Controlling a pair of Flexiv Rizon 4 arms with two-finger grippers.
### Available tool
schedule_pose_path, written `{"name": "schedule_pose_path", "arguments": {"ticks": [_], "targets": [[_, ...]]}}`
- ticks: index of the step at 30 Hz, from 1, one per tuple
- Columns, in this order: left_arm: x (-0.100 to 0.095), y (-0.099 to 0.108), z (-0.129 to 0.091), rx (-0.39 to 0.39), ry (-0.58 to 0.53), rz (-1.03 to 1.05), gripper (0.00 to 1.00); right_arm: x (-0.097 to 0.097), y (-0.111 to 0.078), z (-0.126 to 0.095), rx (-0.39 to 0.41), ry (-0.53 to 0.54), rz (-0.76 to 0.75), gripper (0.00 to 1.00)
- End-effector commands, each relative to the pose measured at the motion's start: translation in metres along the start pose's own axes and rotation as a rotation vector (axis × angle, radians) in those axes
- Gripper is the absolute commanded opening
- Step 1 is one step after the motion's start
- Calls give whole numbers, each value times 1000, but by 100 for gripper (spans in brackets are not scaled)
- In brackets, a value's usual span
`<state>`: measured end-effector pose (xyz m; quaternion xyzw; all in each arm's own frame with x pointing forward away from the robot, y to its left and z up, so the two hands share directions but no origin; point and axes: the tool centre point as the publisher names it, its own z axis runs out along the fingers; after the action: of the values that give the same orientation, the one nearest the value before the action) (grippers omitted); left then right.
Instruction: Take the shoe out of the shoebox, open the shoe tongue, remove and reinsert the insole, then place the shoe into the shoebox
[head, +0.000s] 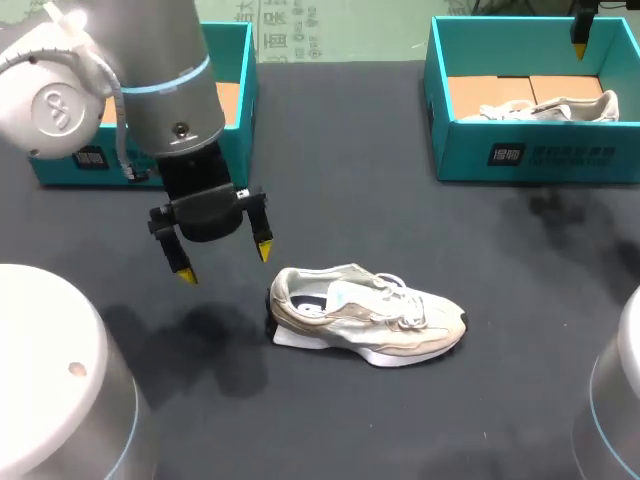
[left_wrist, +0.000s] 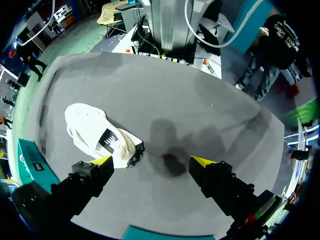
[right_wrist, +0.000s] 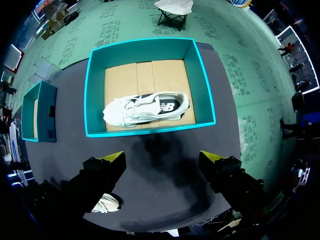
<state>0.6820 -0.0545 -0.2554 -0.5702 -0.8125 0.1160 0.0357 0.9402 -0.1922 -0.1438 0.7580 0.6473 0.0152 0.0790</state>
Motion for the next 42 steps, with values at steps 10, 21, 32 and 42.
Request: {"name": "schedule_pose_path", "arguments": {"ticks": [10,21,32,42], "targets": [[36,3,25,403,-441,-482,100,0,0,0,0,0,0,100],[46,12,21,499,-566,-719,100,0,0,0,0,0,0,100],[30,22,37,658,-723,-968,100,0,0,0,0,0,0,100],[22,28,41,702,-709,-1096,100,0,0,0,0,0,0,100]]}}
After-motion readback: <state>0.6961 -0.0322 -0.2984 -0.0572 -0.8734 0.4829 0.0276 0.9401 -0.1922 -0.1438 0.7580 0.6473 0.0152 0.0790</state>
